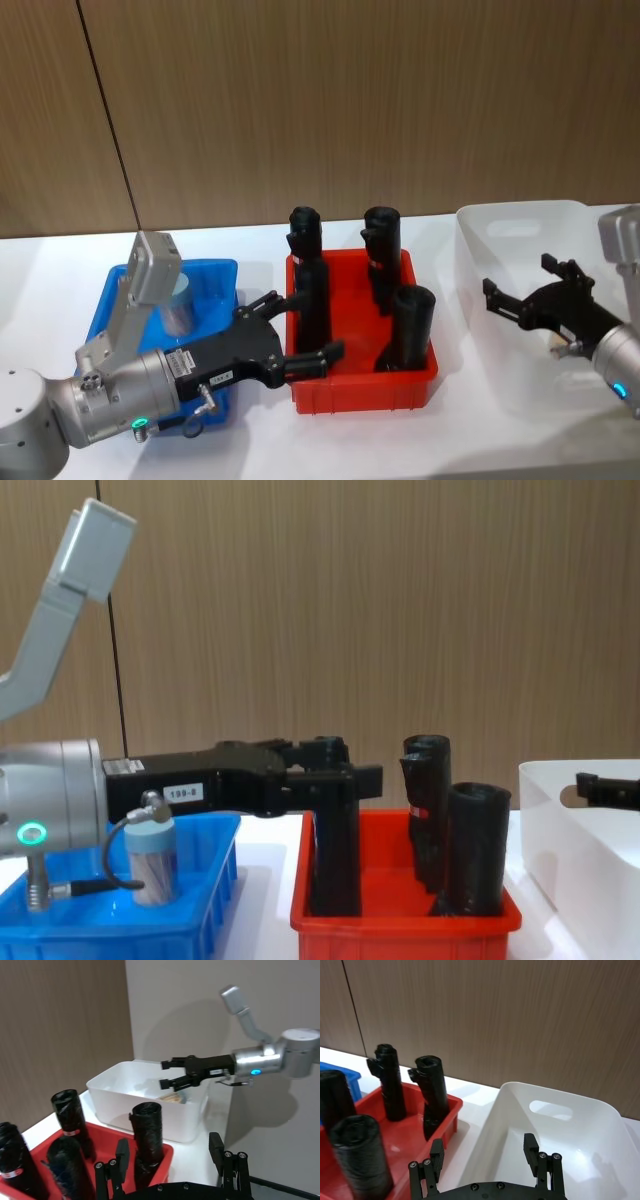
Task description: Pick the cotton swabs from the blue box and place them into the white box.
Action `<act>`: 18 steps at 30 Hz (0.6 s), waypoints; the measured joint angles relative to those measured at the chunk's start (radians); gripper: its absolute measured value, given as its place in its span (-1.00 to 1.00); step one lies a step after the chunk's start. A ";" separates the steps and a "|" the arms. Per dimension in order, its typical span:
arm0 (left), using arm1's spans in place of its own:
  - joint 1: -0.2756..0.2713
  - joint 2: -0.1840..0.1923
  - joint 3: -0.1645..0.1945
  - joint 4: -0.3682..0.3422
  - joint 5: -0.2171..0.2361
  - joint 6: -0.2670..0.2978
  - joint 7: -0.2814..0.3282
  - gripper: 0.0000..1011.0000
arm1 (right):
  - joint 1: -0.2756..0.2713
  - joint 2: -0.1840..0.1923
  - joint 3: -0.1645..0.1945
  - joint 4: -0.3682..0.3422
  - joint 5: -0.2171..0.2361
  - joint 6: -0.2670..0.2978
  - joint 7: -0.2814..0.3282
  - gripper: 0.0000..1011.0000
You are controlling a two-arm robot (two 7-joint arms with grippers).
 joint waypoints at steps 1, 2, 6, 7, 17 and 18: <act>0.002 0.000 0.001 -0.004 0.003 0.000 0.011 0.99 | 0.000 0.000 0.000 0.000 0.000 0.000 0.000 0.98; 0.006 -0.001 0.003 -0.010 0.009 -0.001 0.031 0.99 | -0.015 -0.003 0.000 -0.018 0.000 -0.006 -0.007 0.98; 0.017 -0.003 0.007 -0.026 0.026 -0.003 0.080 0.99 | -0.060 -0.013 0.001 -0.072 -0.001 -0.023 -0.029 0.98; 0.019 -0.003 0.008 -0.030 0.029 -0.003 0.090 0.99 | -0.060 -0.013 0.001 -0.072 -0.001 -0.023 -0.029 0.98; 0.048 -0.008 0.022 -0.076 0.075 -0.007 0.232 0.99 | -0.164 -0.037 0.001 -0.197 -0.003 -0.063 -0.079 0.98; 0.050 -0.008 0.023 -0.079 0.078 -0.007 0.240 0.99 | -0.177 -0.040 0.001 -0.213 -0.004 -0.069 -0.086 0.98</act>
